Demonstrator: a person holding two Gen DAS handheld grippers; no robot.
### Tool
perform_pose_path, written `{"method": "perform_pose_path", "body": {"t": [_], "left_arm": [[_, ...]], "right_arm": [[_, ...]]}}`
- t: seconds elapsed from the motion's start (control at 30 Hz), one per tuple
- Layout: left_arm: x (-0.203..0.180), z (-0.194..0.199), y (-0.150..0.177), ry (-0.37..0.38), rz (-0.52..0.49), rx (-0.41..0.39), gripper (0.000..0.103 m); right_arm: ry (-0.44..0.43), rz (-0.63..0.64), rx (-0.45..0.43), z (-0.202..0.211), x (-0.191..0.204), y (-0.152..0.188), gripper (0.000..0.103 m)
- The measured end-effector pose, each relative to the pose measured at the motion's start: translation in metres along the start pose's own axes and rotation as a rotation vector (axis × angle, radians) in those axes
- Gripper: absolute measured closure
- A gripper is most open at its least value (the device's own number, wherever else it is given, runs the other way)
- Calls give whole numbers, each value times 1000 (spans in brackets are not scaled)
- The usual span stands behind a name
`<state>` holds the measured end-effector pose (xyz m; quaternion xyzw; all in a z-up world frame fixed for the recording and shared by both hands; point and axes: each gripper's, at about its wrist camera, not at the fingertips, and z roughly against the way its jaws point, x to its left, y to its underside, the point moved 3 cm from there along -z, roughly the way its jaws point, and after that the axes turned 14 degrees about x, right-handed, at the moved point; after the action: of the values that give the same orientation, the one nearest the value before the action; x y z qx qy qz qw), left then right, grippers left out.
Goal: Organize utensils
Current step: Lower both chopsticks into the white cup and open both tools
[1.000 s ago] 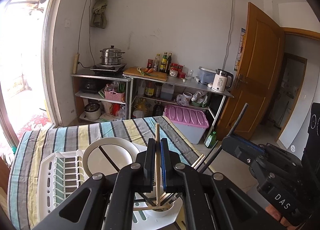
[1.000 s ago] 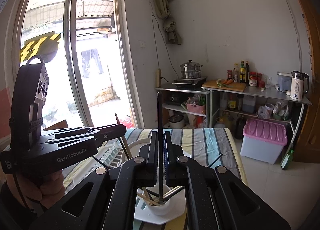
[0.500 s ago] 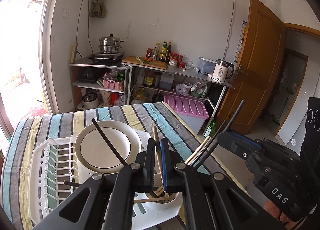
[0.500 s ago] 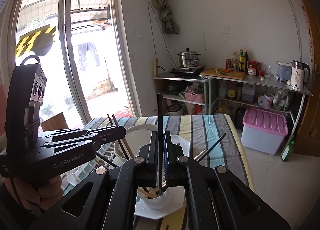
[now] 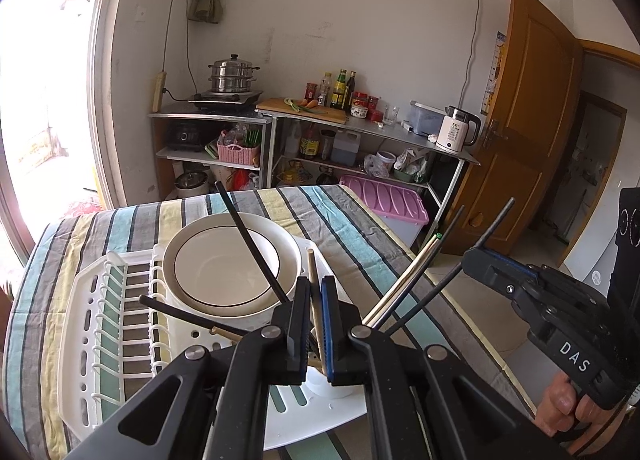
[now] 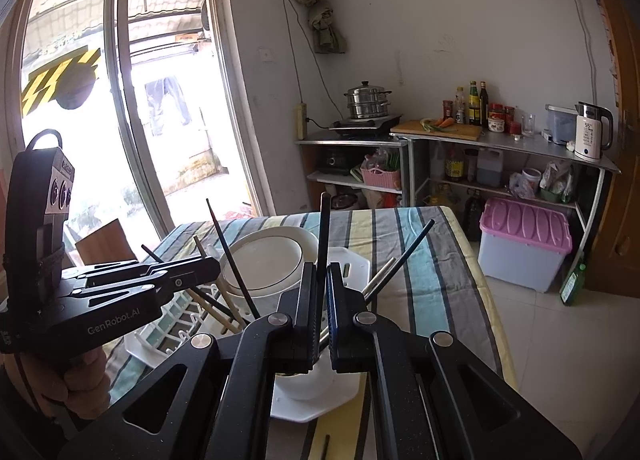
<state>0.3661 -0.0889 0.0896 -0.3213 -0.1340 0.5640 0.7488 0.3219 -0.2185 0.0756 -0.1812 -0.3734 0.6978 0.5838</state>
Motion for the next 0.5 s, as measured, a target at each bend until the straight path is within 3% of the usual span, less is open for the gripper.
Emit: {"method": "perform_pose_path", "body": {"t": [0.5], "left_arm": [[7, 26, 27, -32, 31, -35, 97]], "right_arm": [[-8, 16, -3, 17, 3, 15, 91]]}}
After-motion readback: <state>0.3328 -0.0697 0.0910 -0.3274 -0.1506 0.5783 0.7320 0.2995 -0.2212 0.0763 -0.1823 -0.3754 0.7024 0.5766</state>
